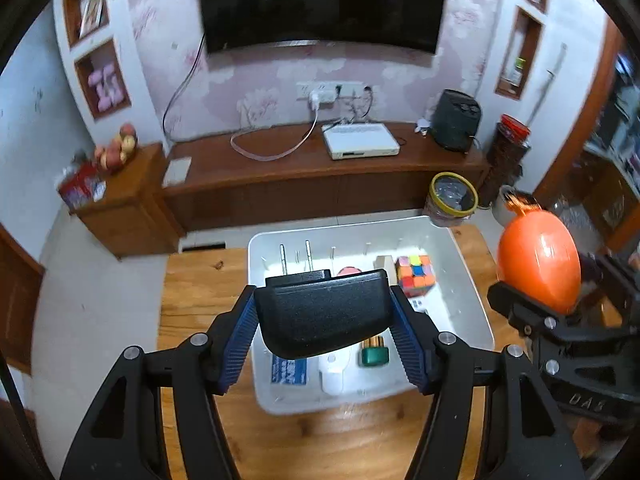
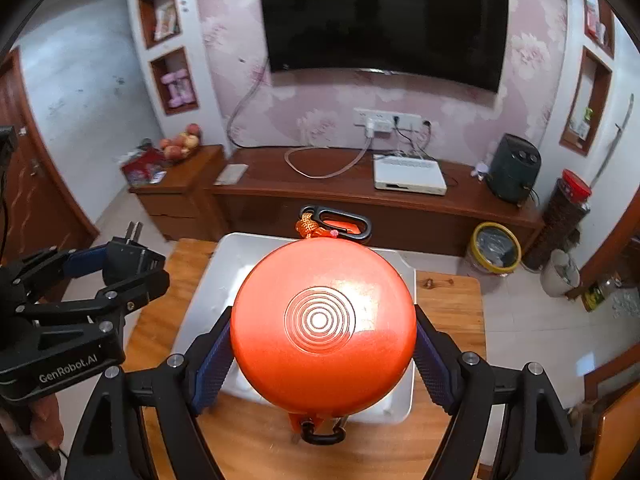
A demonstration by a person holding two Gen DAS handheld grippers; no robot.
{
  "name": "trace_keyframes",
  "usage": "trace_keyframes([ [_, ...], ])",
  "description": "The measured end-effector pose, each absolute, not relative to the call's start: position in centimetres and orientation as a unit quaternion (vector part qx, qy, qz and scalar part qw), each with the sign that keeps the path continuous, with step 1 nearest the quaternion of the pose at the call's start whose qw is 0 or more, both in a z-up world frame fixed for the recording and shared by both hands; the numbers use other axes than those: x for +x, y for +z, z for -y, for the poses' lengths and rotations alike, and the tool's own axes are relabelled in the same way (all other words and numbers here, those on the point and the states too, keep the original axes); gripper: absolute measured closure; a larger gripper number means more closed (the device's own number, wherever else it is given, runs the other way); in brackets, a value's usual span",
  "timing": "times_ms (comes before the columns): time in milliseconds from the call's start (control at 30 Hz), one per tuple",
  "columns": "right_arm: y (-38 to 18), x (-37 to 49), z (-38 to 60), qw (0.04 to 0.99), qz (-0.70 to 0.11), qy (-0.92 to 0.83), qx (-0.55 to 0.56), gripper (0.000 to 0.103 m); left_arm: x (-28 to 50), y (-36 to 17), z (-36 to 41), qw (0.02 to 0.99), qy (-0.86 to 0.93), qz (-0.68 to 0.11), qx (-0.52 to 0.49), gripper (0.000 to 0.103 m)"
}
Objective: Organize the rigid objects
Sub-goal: 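Lift the tape measure and black plug and carry them over the bin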
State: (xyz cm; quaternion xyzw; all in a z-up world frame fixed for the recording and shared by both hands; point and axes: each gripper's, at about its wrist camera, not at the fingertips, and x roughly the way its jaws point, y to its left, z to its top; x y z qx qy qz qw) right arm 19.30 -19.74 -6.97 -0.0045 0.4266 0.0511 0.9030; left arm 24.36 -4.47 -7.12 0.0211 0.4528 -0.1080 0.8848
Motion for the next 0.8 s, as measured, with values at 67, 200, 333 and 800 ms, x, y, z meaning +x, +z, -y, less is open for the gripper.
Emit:
trace_keyframes([
  [67,-8.5,20.9,19.7,0.897,-0.439,0.04,-0.002,0.022,25.6,-8.5,4.5,0.881,-0.1,-0.463,0.013,0.036],
  [200,-11.7,23.2,19.8,0.886,-0.463,0.022,0.001,0.022,27.7,-10.5,4.7,0.875,-0.093,-0.475,0.004,0.036],
  [333,-14.7,24.8,20.2,0.874,-0.486,0.013,0.011,0.022,29.0,-12.5,5.3,0.871,-0.086,-0.484,0.009,0.036],
  [800,-22.9,27.1,20.7,0.83,-0.557,0.001,0.027,0.022,31.6,-20.2,7.5,0.838,-0.075,-0.54,0.03,0.036],
])
